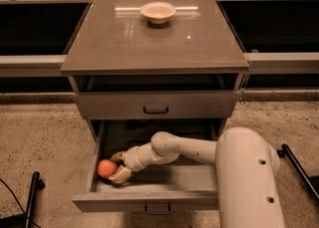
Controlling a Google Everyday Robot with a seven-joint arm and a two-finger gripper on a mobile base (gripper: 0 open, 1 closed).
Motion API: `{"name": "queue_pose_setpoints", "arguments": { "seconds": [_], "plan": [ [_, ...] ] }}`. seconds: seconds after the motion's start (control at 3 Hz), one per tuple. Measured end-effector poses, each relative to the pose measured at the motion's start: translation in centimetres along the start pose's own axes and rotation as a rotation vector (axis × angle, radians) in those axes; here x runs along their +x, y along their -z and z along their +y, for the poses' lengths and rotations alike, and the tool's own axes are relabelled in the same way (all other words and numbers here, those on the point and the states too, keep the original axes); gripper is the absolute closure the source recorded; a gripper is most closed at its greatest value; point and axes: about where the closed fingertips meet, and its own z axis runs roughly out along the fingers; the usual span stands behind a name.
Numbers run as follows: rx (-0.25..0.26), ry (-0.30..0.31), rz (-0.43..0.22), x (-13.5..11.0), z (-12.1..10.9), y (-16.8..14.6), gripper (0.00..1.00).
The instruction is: Pick apple from middle drawer and place on counter
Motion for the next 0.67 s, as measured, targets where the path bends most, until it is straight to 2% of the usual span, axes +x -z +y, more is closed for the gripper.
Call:
{"name": "queue_pose_setpoints", "arguments": {
  "seconds": [0.33, 0.67],
  "plan": [
    [-0.007, 0.029, -0.027, -1.3, -0.1, 0.1, 0.87],
    [-0.017, 0.057, -0.045, -2.5, 0.0, 0.3, 0.93]
  ]
}}
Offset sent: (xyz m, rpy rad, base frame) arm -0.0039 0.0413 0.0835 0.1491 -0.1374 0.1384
